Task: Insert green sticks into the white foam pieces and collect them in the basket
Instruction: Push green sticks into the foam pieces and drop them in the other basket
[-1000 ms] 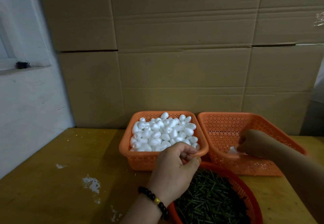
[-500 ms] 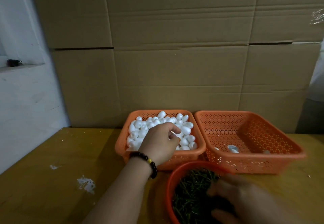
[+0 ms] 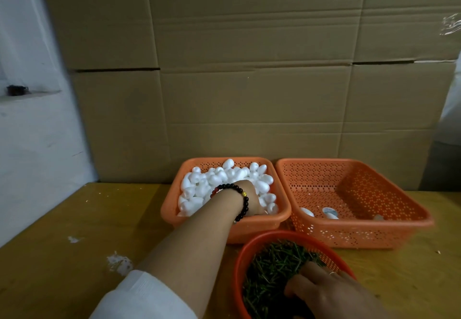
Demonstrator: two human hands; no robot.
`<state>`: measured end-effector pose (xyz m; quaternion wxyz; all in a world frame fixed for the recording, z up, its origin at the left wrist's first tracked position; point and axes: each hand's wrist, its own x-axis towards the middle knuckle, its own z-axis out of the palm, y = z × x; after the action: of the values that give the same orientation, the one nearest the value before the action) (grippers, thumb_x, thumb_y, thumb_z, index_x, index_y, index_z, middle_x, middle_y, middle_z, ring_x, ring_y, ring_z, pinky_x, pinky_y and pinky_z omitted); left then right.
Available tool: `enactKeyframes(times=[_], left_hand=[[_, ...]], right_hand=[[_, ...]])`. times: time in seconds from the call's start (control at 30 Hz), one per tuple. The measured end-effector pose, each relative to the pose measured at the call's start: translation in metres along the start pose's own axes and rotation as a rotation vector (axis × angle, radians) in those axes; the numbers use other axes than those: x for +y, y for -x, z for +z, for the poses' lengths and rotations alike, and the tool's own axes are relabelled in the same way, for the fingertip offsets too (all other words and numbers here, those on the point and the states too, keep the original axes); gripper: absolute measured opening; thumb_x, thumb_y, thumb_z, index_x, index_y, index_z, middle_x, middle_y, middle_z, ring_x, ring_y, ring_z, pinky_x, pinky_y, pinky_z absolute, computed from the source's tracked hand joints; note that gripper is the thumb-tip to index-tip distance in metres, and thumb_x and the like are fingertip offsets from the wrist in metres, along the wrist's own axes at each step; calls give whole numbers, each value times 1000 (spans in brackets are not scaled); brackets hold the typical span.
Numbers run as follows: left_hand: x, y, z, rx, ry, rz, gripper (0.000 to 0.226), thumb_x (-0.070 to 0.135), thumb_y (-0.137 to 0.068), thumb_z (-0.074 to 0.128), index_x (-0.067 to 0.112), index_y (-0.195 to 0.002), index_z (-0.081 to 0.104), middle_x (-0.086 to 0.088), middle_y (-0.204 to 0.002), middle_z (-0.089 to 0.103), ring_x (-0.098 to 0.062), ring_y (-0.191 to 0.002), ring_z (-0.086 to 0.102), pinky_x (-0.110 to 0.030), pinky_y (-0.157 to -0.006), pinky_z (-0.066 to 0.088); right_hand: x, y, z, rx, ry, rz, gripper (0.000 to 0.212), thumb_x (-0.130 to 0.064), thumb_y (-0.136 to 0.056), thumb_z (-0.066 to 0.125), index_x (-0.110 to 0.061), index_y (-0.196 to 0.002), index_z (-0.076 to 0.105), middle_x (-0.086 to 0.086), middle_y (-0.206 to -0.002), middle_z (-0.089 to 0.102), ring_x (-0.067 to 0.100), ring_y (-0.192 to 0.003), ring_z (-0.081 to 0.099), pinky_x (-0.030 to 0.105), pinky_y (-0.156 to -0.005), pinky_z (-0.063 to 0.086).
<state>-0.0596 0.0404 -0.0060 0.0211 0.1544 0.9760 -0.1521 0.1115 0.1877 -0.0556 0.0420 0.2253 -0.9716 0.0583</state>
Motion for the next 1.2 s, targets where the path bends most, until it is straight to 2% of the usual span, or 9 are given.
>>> enactKeyframes(times=[0.17, 0.33, 0.43, 0.53, 0.63, 0.73, 0.87, 1.03, 1.2], left_hand=[[0, 3, 5, 78, 107, -46, 52, 69, -78, 48, 40, -122, 53, 5, -141, 32, -27, -130, 27, -59, -108, 15], [-3, 24, -12, 105, 309, -71, 43, 45, -87, 56, 34, -129, 55, 5, -143, 37, -26, -131, 33, -46, -112, 20], [-6, 35, -14, 155, 943, -40, 34, 23, -88, 62, 20, -122, 60, 0, -122, 61, -17, -110, 59, -24, -88, 45], [-2, 61, -6, 271, 1489, 25, 11, 19, -91, 61, 26, -98, 67, 18, -77, 69, 7, -66, 64, -8, -57, 46], [6, 81, 5, 322, 1885, 32, 14, 5, -91, 61, 17, -94, 69, 14, -71, 70, 3, -61, 63, -12, -55, 48], [14, 96, 13, 173, 2217, 26, 20, -2, -88, 60, 6, -106, 66, 3, -73, 68, -8, -64, 60, -21, -61, 51], [22, 113, 20, -99, 2574, 144, 22, 2, -78, 63, 5, -98, 73, -12, -92, 67, -15, -71, 61, -25, -62, 53], [20, 121, 18, -284, 2755, 283, 24, 0, -80, 64, 0, -103, 72, -19, -103, 69, -21, -78, 65, -31, -66, 57], [21, 124, 17, -322, 2804, 301, 32, -1, -82, 60, -1, -112, 69, -23, -108, 67, -27, -81, 69, -39, -72, 58]], right_hand=[[-1, -1, -3, -32, 24, -19, 44, -60, -91, 33, -36, -128, 35, -12, -120, 39, 4, -118, 41, 25, -100, 30], [-1, -2, -3, -32, 28, -12, 42, -57, -91, 35, -35, -128, 38, -11, -120, 40, 4, -118, 42, 26, -101, 29], [1, -2, -2, -35, 32, -23, 43, -58, -91, 36, -36, -128, 37, -11, -120, 40, 4, -118, 42, 26, -101, 30], [2, -3, -1, -32, 28, -30, 44, -60, -91, 34, -35, -127, 37, -12, -119, 40, 4, -117, 44, 26, -100, 31], [3, -5, -1, -31, 24, -38, 44, -58, -91, 37, -35, -128, 37, -12, -120, 41, 4, -117, 43, 25, -99, 31], [3, -5, -1, -36, 9, -49, 41, -56, -91, 39, -36, -127, 38, -14, -121, 41, 3, -118, 42, 23, -99, 30], [1, -5, -3, -39, 7, -50, 39, -53, -92, 39, -36, -127, 39, -14, -124, 41, 5, -121, 42, 22, -100, 31], [0, -4, -4, -35, 10, -36, 38, -51, -92, 38, -36, -126, 41, -13, -124, 42, 4, -120, 41, 21, -100, 30], [-1, -4, -5, -24, -6, -38, 39, -51, -92, 38, -35, -127, 42, -11, -123, 42, 4, -119, 42, 21, -99, 30]])
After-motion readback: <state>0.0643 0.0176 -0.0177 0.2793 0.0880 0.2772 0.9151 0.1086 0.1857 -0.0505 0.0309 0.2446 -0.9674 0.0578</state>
